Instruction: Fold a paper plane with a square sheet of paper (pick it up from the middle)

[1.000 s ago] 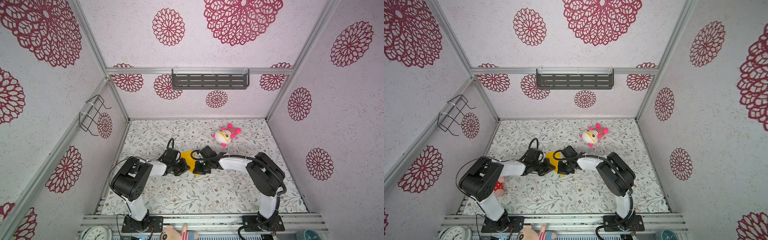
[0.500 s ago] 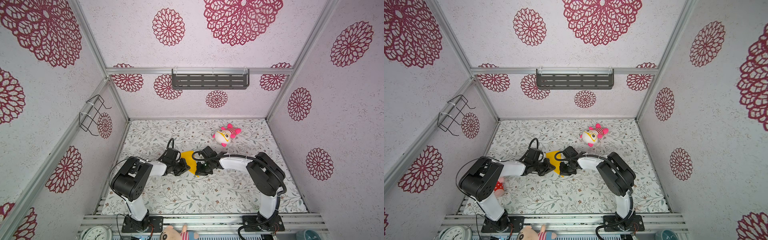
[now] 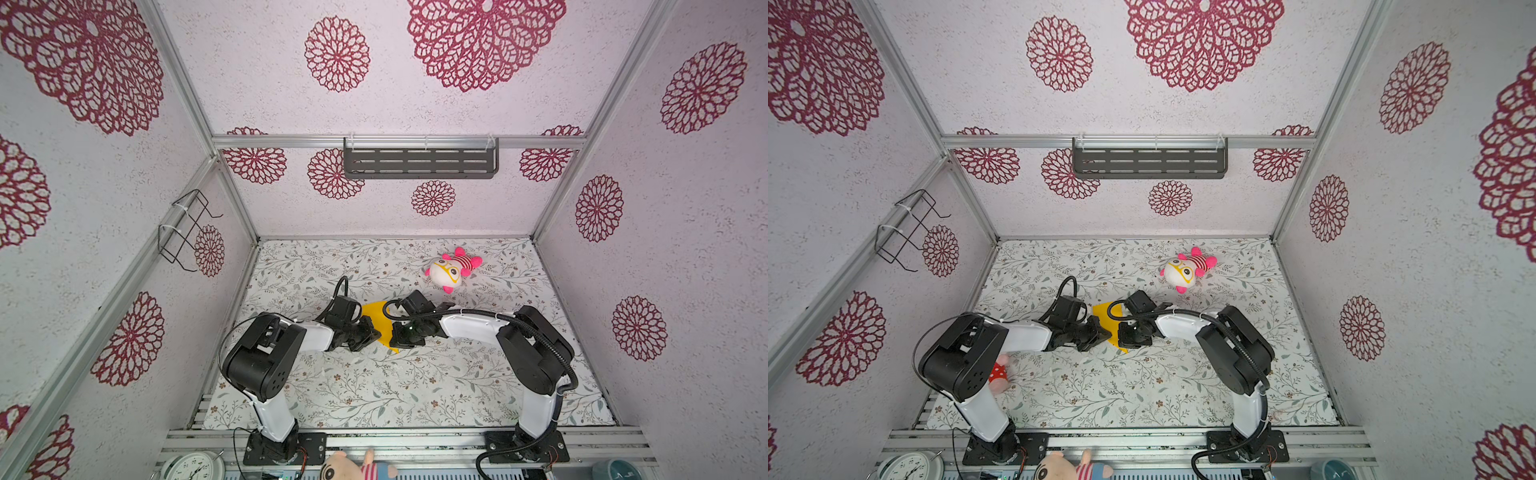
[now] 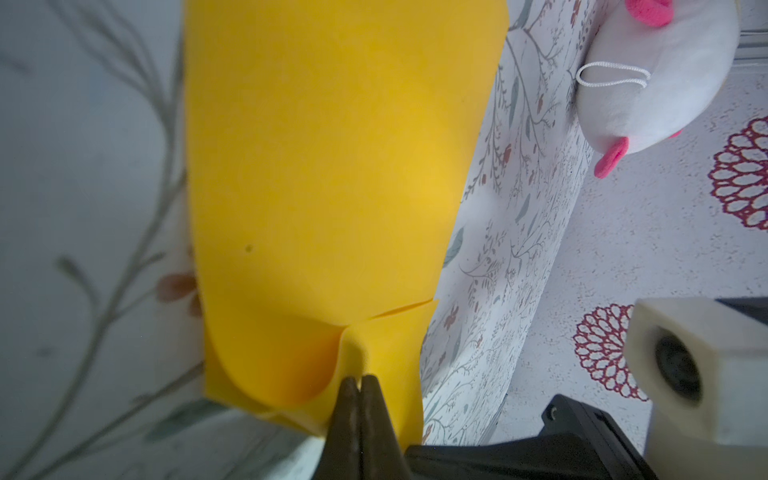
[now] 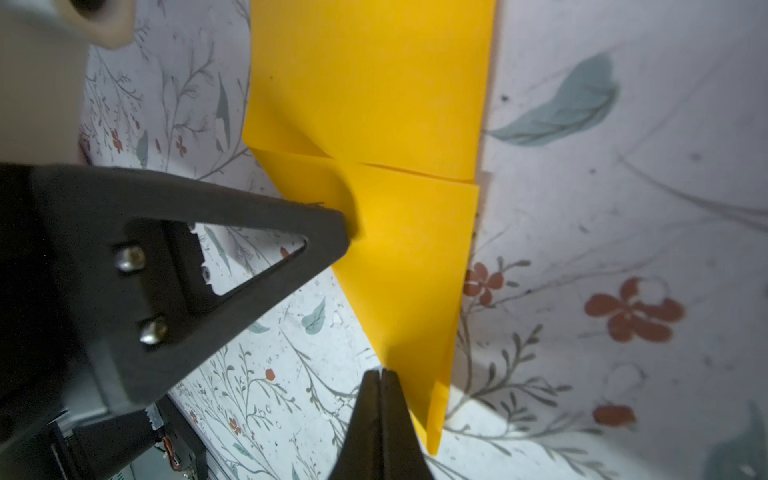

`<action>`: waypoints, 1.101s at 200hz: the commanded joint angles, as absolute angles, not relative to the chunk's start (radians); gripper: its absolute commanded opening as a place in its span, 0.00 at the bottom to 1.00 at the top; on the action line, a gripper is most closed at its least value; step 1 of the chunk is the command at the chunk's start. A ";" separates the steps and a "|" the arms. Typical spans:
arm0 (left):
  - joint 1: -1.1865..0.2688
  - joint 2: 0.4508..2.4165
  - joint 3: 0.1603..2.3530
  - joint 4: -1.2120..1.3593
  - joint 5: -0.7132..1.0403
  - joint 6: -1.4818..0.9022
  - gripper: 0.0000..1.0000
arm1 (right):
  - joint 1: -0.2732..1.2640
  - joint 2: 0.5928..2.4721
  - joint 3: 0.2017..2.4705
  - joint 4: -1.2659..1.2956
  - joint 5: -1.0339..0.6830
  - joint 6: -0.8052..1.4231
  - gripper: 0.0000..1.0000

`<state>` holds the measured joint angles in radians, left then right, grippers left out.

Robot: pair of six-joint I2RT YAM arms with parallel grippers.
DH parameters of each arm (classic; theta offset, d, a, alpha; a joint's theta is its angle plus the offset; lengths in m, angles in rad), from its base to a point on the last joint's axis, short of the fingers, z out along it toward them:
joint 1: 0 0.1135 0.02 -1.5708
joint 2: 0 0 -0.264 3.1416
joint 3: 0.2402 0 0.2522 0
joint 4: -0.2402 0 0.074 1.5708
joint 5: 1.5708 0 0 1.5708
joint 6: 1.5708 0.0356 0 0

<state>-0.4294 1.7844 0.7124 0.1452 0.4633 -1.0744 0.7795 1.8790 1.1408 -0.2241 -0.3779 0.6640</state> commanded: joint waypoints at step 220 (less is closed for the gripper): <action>-0.419 1.859 0.670 -0.051 0.331 -1.048 0.00 | 0.773 1.749 1.075 -0.333 -0.317 0.587 0.07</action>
